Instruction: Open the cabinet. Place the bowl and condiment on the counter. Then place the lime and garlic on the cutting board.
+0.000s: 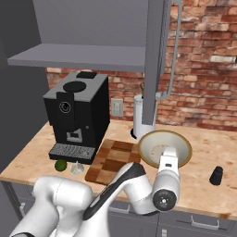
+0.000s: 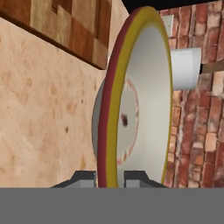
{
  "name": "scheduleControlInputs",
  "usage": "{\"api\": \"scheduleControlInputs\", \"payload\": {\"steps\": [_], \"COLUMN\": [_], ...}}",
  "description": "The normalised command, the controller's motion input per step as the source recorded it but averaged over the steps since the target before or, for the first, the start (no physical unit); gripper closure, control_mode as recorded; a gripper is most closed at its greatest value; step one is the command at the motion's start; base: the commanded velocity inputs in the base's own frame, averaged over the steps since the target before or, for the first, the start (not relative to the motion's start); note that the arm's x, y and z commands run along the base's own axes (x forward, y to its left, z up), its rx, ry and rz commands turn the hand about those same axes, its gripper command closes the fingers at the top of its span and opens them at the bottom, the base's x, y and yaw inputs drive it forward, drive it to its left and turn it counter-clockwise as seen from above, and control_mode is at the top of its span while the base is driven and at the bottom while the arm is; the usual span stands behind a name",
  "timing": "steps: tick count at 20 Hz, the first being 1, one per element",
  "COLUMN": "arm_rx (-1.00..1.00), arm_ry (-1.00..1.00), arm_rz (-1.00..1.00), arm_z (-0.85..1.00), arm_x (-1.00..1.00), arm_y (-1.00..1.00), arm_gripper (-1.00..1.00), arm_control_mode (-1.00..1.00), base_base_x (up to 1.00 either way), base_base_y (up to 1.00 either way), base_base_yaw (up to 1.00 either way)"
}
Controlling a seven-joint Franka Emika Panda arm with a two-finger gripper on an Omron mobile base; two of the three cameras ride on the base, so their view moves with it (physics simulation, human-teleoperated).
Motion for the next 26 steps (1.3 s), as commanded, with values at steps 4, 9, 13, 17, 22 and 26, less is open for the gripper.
{"api": "scheduleControlInputs", "payload": {"steps": [4, 9, 13, 17, 22, 26], "arm_rx": [-0.01, -0.02, -0.02, -0.02, -0.01, 0.00], "arm_ry": [0.01, 0.03, 0.04, 0.03, 0.04, 0.03], "arm_rz": [0.00, 0.00, 0.00, 0.00, 0.00, 0.00], "arm_z": [-0.28, -0.32, -0.32, -0.30, -0.28, -0.26], "arm_x": [0.25, 0.25, 0.23, 0.21, 0.21, 0.19], "arm_y": [-0.06, -0.08, -0.09, -0.10, -0.11, -0.13], "arm_gripper": [1.00, 1.00, 1.00, 1.00, 1.00, 1.00], "arm_control_mode": [-1.00, -1.00, -1.00, -1.00, -1.00, -1.00], "base_base_x": [0.00, 0.00, 0.00, 0.00, 0.00, 0.00], "base_base_y": [0.00, 0.00, 0.00, 0.00, 0.00, 0.00], "base_base_yaw": [0.00, 0.00, 0.00, 0.00, 0.00, 0.00]}}
